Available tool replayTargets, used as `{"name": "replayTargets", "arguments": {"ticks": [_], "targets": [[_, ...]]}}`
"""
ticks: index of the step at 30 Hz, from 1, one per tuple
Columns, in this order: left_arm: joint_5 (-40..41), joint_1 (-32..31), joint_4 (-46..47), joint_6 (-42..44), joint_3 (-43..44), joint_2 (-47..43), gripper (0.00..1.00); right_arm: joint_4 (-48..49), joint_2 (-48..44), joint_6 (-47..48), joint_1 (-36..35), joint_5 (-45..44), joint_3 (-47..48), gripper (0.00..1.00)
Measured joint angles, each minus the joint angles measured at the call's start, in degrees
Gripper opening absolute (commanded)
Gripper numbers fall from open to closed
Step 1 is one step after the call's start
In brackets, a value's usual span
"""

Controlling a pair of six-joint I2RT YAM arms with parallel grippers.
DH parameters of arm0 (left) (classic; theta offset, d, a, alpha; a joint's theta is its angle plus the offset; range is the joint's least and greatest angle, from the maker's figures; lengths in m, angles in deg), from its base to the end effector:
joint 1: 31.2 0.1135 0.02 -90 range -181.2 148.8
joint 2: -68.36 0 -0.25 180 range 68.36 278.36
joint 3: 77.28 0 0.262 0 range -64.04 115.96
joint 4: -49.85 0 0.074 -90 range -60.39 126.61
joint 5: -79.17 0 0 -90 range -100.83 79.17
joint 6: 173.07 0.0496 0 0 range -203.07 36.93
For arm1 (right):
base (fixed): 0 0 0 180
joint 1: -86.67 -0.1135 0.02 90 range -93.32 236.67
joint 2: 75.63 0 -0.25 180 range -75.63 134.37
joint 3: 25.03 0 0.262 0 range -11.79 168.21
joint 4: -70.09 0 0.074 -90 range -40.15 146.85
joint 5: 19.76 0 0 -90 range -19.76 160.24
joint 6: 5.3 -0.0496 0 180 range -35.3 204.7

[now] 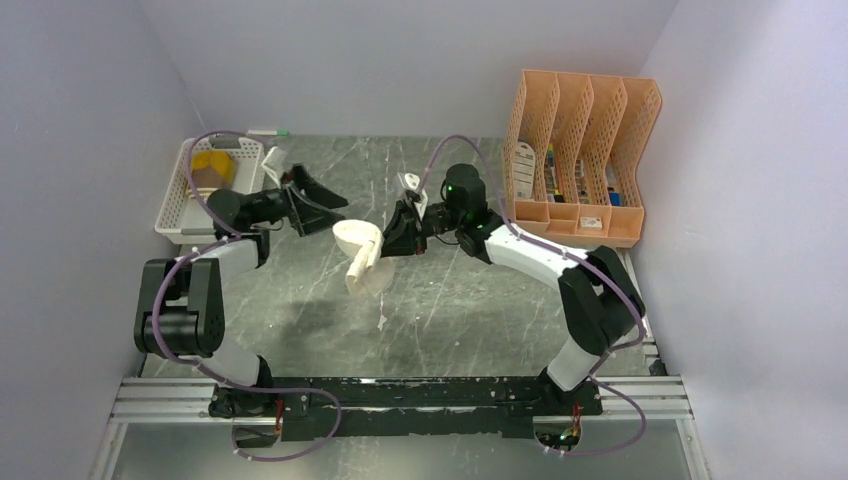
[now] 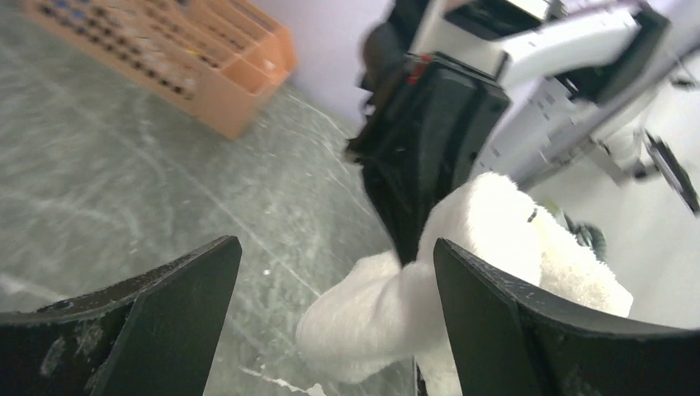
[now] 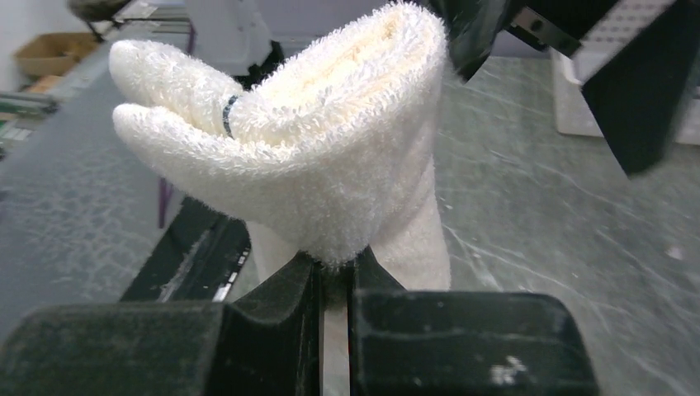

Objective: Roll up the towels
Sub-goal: Pick up the towel at the center of the board.

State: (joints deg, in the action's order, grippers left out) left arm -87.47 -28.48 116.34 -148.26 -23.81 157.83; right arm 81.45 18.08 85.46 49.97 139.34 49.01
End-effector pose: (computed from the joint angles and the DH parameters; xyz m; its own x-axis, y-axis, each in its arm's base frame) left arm 0.3052 -0.0338 0.2529 -0.5375 -0.2355 -0.8097 0.8068 0.1354 -0.5750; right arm 0.2719 0.2604 0.2615 -0.1032 -0.0828 -0.9912 -0.9558 -0.2675 0.1219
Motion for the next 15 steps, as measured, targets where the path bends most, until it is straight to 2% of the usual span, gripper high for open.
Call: {"name": "replayTargets", "arguments": {"ticks": [5,8,11,15], "targets": [[-4.37,-7.23,0.98,0.55,4.57,-0.15,0.98,15.04,4.76,-16.33,0.02,6.93,0.37,0.00],[-6.38,-8.22,1.09,0.79,6.25,-0.70,0.98,31.54,7.39,-31.69,0.74,9.64,-0.79,0.00],[-8.17,-8.20,1.14,0.87,6.51,-1.38,0.98,50.56,11.82,-51.23,2.21,11.85,-0.79,0.00],[-9.79,-8.15,1.16,1.11,6.56,-1.49,0.98,58.58,13.86,-62.05,3.04,13.86,-1.49,0.00]]}}
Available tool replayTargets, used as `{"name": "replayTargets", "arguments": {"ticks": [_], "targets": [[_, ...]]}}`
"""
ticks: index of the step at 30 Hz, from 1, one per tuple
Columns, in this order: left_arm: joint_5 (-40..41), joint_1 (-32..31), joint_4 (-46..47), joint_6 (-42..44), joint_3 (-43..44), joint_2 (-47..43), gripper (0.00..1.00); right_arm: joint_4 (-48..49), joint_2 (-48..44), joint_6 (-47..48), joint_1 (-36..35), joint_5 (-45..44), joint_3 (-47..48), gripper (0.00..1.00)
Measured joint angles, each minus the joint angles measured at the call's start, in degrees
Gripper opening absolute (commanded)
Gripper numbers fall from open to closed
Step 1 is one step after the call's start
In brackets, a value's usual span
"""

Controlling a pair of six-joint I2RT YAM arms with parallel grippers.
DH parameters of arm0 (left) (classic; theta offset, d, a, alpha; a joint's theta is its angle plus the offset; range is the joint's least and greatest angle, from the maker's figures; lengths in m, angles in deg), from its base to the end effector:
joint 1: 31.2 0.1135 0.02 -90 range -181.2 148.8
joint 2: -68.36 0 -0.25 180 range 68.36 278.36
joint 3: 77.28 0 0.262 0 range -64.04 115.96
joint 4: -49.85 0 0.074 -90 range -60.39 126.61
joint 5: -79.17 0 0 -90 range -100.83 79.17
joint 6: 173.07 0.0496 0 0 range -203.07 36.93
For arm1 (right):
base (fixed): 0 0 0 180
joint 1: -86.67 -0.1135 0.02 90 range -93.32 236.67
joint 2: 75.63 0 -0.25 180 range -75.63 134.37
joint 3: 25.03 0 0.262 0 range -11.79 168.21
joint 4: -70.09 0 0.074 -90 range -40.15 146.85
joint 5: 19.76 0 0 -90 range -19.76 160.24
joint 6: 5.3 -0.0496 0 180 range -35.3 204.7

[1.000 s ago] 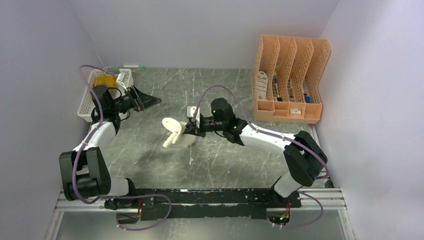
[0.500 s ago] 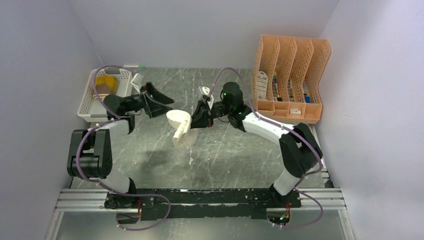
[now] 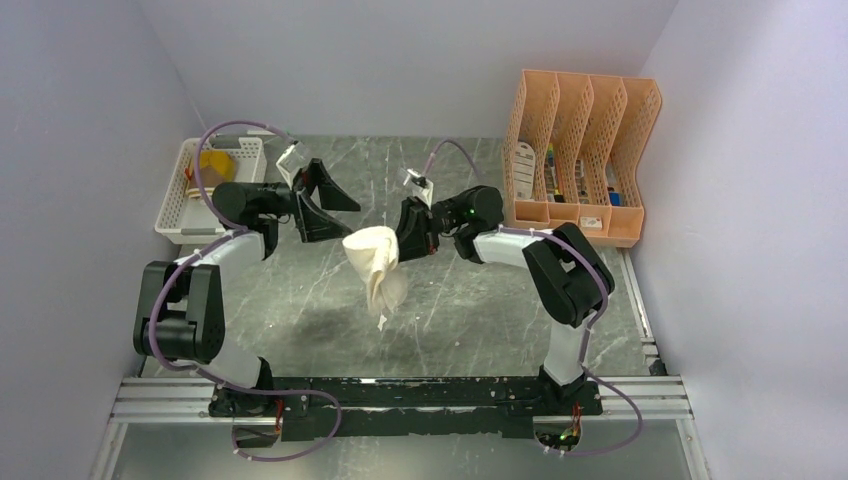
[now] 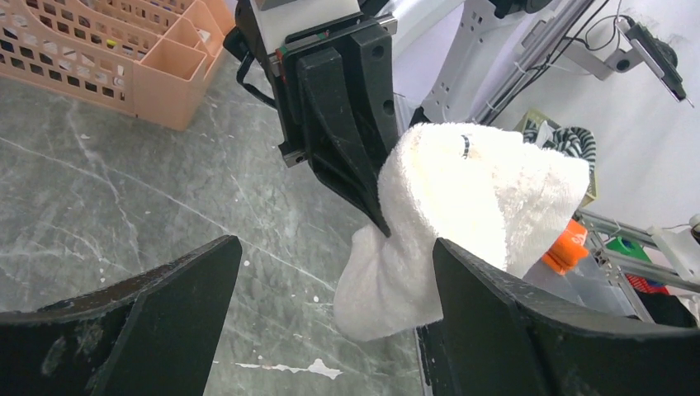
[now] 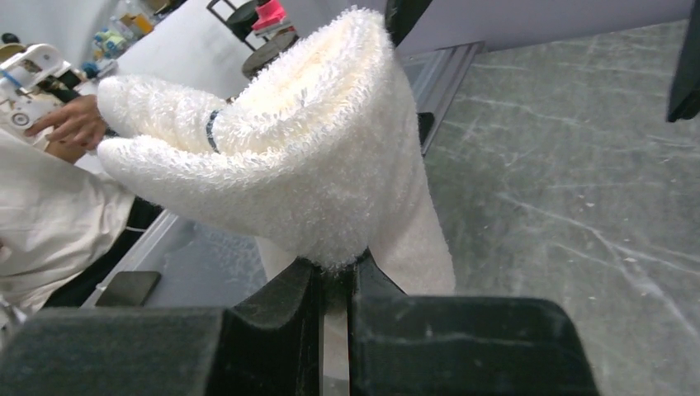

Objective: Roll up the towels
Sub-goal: Pick up the towel at the center of the board.

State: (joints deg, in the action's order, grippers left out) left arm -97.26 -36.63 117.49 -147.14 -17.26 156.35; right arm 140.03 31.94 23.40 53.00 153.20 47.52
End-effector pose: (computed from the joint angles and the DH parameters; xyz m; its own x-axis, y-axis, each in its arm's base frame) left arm 0.2959 -0.0779 0.2897 -0.4152 -0.0168 -0.9096 0.9085 -0.0590 -0.4136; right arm 0.2854 0.2493 0.2473 -0.4249 -0.1539 -0.8921 -0.7757 -0.4460 0.4464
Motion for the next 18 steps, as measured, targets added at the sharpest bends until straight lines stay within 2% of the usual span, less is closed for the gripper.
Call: {"name": "replayTargets", "arguments": {"ticks": [6,18], "targets": [[-1.75,0.37,0.04,-0.04,1.79,-0.46,0.97,2.84,-0.59,-6.75,0.72,2.49,-1.01,0.00],[-2.51,0.00,0.31,-1.62,4.17,-4.35,0.95,2.95,-2.51,-9.29,4.07,3.58,-0.11,0.00]]}}
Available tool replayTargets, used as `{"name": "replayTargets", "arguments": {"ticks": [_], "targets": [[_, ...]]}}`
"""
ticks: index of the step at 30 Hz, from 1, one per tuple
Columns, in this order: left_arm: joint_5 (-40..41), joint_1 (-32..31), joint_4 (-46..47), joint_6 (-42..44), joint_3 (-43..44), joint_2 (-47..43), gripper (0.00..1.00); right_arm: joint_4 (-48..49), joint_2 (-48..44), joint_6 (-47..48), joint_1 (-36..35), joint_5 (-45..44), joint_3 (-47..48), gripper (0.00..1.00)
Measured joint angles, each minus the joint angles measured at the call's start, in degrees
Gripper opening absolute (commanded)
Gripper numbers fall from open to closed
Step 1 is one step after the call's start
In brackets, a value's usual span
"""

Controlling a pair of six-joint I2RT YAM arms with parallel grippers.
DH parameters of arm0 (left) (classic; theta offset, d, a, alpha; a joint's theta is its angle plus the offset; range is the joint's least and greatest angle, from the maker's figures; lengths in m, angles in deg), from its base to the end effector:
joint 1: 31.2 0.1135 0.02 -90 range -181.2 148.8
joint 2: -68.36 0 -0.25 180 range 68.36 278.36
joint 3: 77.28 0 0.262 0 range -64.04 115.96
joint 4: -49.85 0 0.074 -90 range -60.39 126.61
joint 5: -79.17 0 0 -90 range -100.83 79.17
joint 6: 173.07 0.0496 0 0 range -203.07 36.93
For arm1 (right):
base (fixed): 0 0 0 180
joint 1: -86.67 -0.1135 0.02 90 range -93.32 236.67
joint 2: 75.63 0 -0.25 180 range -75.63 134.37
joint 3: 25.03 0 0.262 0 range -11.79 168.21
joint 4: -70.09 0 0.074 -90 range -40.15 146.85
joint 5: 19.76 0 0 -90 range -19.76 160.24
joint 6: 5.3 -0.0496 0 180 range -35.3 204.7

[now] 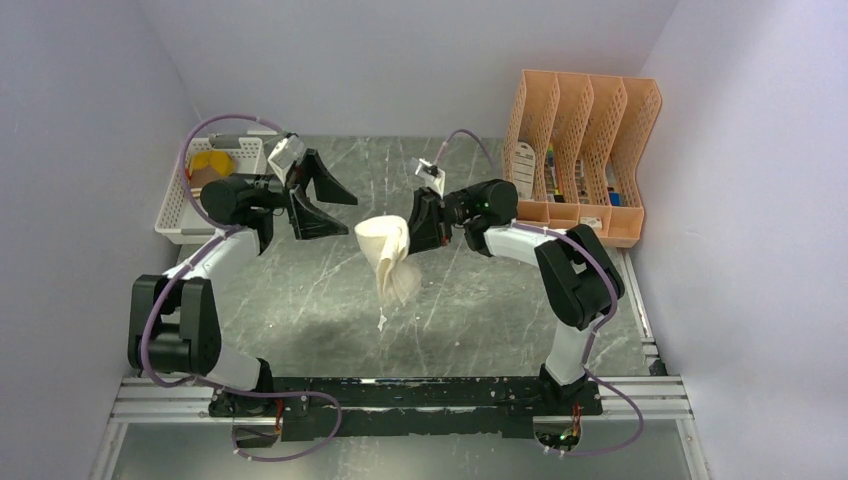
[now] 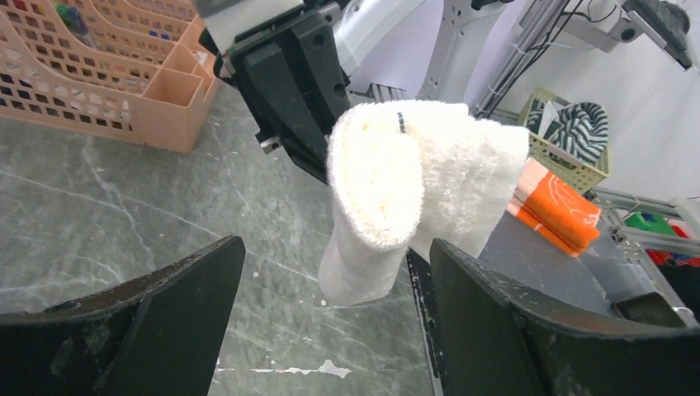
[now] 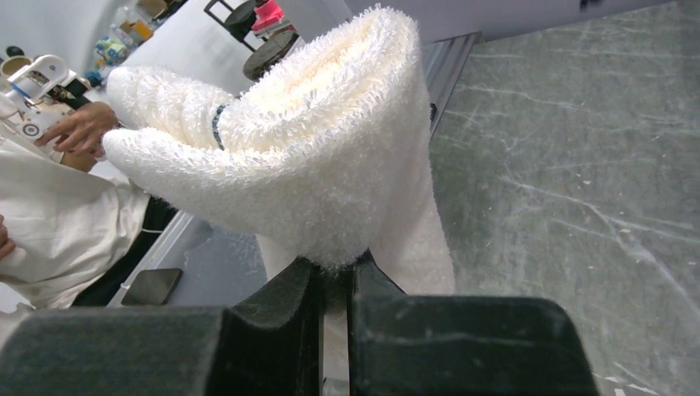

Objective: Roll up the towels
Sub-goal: Pick up the towel at the center of the board.

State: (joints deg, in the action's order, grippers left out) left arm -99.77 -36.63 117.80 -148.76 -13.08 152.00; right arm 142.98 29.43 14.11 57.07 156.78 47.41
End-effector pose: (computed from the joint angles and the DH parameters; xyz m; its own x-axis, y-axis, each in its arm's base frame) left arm 0.2830 -0.0767 0.3309 -0.2955 0.0112 -0.9553 0.9518 -0.0828 -0.2954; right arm 0.2924 0.2230 0.2634 -0.4659 -0.1992 -0.8621 -0.7601 -0.4087 0.5052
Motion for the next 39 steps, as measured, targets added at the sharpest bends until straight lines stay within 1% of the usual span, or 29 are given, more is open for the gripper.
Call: {"name": "replayTargets", "arguments": {"ticks": [4,8,15,22,32,36,39], "targets": [[0.00,-1.25,-0.02,-0.66,0.11,2.23,0.95,0.02,-0.04,-0.35,-0.02,0.13,2.34,0.00],[0.07,-3.87,-0.02,-0.83,1.29,4.42,0.95,0.04,-0.02,-0.59,0.00,0.31,5.33,0.00],[0.33,-7.85,0.00,-0.90,3.23,4.55,0.95,0.15,2.95,-1.20,0.15,0.00,11.93,0.00],[0.48,-8.00,0.00,-1.03,2.40,1.38,0.95,0.17,6.75,-2.16,3.28,-2.78,13.77,0.00],[4.35,-8.31,0.00,-1.01,0.81,0.79,0.95,0.24,7.19,-3.04,4.55,-5.16,13.99,0.00],[7.82,-8.39,0.02,-0.81,-0.09,1.11,0.95,-0.11,7.17,1.14,4.94,-6.93,13.97,0.00],[10.69,-8.39,0.07,-0.31,-1.42,1.11,0.95,-5.18,6.03,8.46,5.20,-8.24,13.62,0.00]]}}
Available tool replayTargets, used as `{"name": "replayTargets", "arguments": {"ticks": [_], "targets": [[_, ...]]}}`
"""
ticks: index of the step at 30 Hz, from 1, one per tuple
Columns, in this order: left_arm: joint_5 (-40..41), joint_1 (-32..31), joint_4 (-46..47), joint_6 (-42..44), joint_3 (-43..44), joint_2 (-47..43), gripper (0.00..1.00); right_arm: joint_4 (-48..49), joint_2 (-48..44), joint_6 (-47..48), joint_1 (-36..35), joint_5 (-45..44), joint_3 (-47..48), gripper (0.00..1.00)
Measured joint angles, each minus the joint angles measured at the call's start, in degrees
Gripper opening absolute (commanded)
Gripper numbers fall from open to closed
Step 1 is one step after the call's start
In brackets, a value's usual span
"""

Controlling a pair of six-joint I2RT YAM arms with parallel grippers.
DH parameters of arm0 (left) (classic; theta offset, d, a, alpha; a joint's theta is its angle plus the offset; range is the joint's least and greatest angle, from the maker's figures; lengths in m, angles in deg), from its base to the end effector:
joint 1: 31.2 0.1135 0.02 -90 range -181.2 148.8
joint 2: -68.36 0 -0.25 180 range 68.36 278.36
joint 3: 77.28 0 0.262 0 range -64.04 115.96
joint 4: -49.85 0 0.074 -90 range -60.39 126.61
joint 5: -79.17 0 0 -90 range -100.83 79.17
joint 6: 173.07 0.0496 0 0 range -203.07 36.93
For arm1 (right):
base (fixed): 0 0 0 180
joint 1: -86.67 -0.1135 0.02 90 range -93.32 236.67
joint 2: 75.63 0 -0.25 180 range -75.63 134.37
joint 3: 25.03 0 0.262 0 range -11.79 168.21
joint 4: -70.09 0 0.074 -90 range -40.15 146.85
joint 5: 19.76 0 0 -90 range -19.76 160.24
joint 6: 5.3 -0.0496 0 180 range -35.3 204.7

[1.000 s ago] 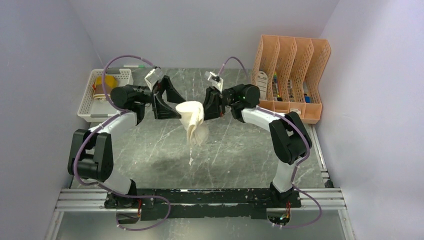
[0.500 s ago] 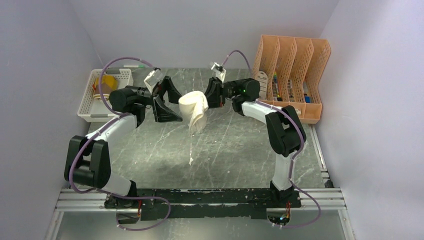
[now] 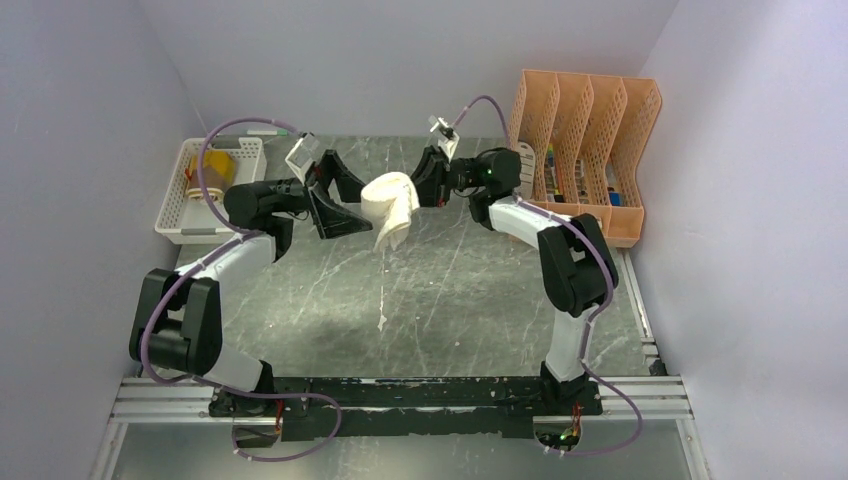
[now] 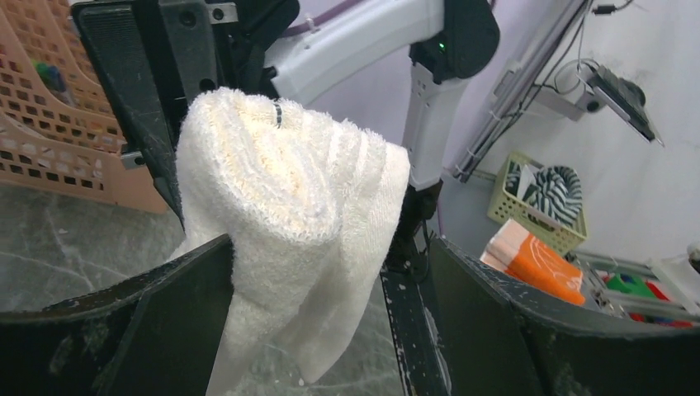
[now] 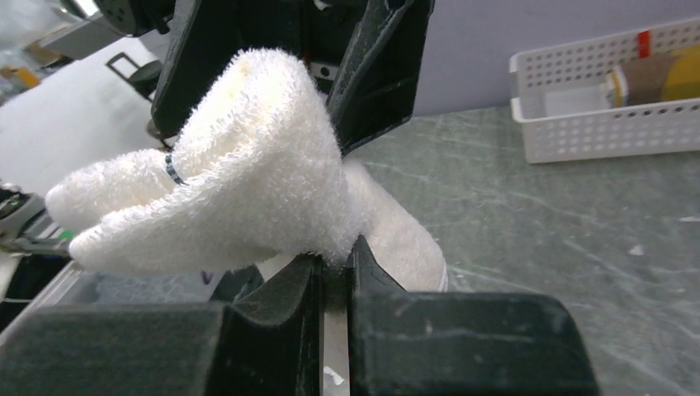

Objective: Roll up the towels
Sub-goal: Pick up the towel at the center of the board.

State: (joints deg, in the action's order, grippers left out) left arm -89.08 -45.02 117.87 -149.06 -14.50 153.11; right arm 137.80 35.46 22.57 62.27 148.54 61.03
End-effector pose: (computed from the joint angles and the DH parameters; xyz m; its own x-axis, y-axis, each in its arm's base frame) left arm 0.2782 -0.1185 0.3250 -0.3627 -0.1023 -0.9263 0.9269 -0.1427 -0.3472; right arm 0.3525 0.2133 0.2929 -0.3650 0.0313 -0.9305 -0.8914 -0.3003 0.3396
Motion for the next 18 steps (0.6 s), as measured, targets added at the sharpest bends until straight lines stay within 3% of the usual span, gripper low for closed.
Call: {"name": "replayTargets", "arguments": {"ticks": [6,14,18], "targets": [[5.55,0.07,0.28,3.85,-1.86,-0.46,0.95,-20.39,-5.29,16.15,0.24,-3.74,-0.20,0.00],[9.49,-0.33,-6.01,20.20,-4.90,-5.05,0.95,-27.43,-7.23,18.12,-0.11,-7.72,-0.20,0.00],[11.02,-0.33,-7.54,23.63,-5.11,-6.10,0.95,-38.86,-10.45,23.06,-1.18,-12.46,0.24,0.00]]}}
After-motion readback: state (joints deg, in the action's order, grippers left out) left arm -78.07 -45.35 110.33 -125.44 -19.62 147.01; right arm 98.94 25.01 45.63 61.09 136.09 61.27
